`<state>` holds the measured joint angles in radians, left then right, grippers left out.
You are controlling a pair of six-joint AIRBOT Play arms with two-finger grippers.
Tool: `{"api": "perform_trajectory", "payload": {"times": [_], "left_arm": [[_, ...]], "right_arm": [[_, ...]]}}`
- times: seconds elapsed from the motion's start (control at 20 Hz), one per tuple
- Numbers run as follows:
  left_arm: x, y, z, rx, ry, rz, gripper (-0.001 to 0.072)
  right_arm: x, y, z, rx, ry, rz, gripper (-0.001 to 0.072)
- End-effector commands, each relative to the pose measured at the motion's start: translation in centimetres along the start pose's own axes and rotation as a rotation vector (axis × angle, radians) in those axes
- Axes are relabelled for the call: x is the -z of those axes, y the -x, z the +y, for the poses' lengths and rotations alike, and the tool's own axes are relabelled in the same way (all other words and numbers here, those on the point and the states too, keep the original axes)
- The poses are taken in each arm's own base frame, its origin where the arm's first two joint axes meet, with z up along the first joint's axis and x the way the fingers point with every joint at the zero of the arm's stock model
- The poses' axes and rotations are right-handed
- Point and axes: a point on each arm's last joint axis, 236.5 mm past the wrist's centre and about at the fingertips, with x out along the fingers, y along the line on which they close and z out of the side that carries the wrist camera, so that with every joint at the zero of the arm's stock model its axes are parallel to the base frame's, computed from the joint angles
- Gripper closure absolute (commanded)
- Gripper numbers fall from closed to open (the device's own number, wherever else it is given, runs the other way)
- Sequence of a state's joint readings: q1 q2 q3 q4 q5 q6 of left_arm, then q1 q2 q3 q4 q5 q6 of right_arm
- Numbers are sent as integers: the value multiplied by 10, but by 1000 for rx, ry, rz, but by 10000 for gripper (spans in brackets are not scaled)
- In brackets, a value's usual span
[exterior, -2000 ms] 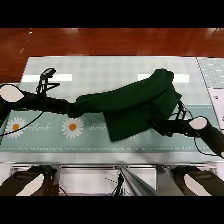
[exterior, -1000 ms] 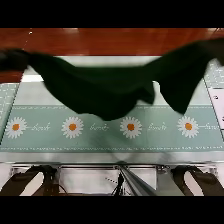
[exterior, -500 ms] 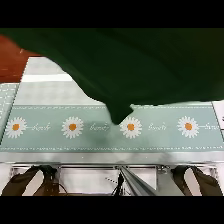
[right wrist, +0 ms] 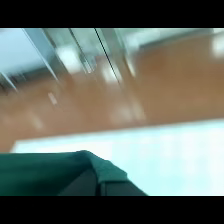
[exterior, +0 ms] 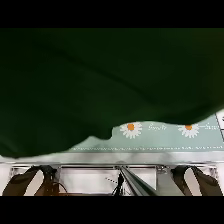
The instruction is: Fold the shirts.
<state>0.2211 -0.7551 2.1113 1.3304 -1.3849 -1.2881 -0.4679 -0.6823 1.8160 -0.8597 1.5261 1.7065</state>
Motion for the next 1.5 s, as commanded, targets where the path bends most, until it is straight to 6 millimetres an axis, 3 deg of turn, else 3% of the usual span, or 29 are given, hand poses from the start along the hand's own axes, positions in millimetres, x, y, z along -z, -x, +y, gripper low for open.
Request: {"api": "perform_trajectory", "payload": {"times": [0.0,0.1,0.3,0.5,0.65,0.8,0.9,1.0,1.15,1.3,1.35,1.4,1.45], "left_arm": [[75,-27,-4,38,36,273,684],[126,-54,-13,97,66,435,684],[199,-113,-45,257,127,652,683],[249,-191,-89,400,124,756,682],[286,-256,-129,457,127,768,682],[330,-302,-168,494,128,801,682],[366,-317,-189,520,126,860,681],[401,-322,-208,548,122,937,681],[448,-325,-230,569,136,1042,680],[481,-324,-242,530,220,1147,675],[488,-320,-243,530,225,1174,612],[490,-319,-241,528,223,1185,487],[489,-317,-237,525,224,1193,350]], "right_arm": [[68,4,-73,250,39,355,689],[76,-11,-102,297,41,423,689],[123,-73,-147,221,-120,669,689],[144,-159,-191,142,-270,722,689],[174,-217,-219,115,-302,799,688],[198,-281,-248,119,-299,775,688],[204,-322,-275,160,-315,695,688],[213,-351,-299,200,-348,640,688],[241,-373,-325,240,-397,651,687],[281,-377,-334,238,-437,750,687],[288,-377,-335,231,-432,774,686],[290,-375,-334,224,-424,785,666],[289,-375,-328,200,-413,789,532]]}}
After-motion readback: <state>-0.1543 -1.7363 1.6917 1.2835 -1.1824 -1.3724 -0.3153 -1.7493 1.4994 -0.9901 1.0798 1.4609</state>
